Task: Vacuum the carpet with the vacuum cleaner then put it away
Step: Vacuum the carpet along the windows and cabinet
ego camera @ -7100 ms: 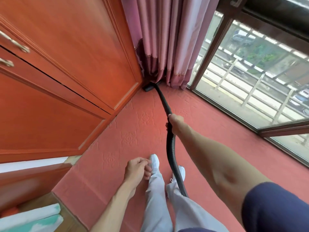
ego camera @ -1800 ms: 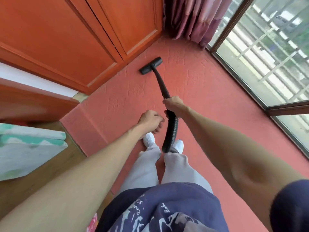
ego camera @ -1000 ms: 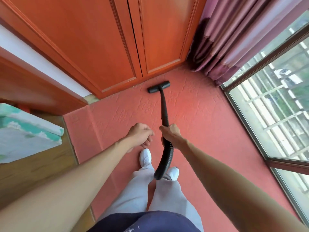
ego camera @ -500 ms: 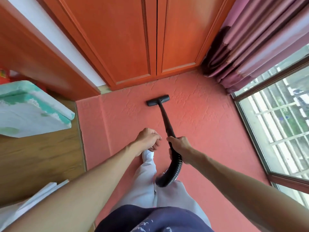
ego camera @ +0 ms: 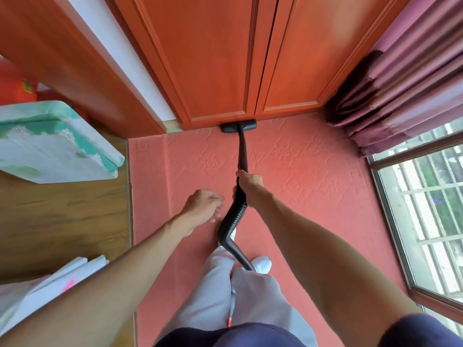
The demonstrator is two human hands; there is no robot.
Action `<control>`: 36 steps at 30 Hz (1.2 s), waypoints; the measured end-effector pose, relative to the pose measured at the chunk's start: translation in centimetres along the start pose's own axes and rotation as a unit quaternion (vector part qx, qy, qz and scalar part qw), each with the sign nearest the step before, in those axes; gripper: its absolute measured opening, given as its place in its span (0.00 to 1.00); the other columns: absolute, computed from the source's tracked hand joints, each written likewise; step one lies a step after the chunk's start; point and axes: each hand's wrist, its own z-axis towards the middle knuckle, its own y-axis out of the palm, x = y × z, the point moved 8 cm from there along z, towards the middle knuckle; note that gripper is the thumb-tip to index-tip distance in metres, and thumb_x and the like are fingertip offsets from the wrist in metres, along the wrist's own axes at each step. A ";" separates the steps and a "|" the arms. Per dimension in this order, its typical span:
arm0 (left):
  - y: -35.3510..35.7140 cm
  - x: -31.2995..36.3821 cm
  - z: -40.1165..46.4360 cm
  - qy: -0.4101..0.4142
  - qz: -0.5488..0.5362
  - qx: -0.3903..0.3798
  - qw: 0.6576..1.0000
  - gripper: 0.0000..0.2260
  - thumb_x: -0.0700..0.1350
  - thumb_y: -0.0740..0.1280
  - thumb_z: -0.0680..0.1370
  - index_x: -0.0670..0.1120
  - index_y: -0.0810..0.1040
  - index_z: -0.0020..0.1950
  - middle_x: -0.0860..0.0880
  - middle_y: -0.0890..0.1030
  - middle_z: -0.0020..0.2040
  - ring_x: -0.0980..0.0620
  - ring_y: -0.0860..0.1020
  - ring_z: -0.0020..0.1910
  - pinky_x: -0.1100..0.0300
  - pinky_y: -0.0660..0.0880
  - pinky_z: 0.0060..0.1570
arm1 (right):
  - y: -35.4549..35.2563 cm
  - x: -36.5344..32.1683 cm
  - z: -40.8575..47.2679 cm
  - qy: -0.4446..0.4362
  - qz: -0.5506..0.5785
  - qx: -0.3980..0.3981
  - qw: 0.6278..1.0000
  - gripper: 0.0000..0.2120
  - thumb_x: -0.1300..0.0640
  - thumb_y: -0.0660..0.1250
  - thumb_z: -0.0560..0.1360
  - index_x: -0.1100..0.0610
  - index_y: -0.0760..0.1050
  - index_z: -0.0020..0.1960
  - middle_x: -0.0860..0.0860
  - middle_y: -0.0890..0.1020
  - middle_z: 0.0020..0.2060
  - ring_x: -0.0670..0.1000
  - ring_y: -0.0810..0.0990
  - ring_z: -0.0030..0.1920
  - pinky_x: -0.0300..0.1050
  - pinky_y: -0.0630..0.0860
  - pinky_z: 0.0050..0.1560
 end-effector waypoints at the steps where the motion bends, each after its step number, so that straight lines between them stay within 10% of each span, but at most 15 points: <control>1: -0.1 -0.2 0.0 -0.005 -0.002 -0.002 1.000 0.10 0.38 0.61 0.78 0.43 0.81 0.52 0.44 0.85 0.46 0.49 0.81 0.39 0.56 0.79 0.39 | -0.1 0.1 0.1 -0.001 0.000 0.002 1.000 0.08 0.58 0.67 0.74 0.63 0.72 0.44 0.56 0.74 0.26 0.52 0.73 0.21 0.43 0.73 0.25; 15: 5.2 1.8 -1.5 -0.018 0.041 -0.103 0.994 0.10 0.37 0.60 0.76 0.39 0.81 0.49 0.40 0.84 0.45 0.49 0.80 0.34 0.59 0.76 0.34 | -10.7 13.3 -10.3 0.090 -0.114 0.021 0.989 0.11 0.52 0.67 0.71 0.60 0.74 0.38 0.55 0.75 0.26 0.54 0.74 0.26 0.47 0.75 0.32; 36: 7.3 -4.5 -7.1 -0.039 0.062 -0.103 0.992 0.10 0.41 0.63 0.77 0.40 0.81 0.54 0.41 0.84 0.48 0.47 0.82 0.42 0.56 0.79 0.44 | -7.6 15.0 -10.6 -0.033 -0.151 0.000 0.988 0.10 0.59 0.66 0.74 0.58 0.76 0.54 0.55 0.78 0.31 0.50 0.75 0.21 0.37 0.71 0.21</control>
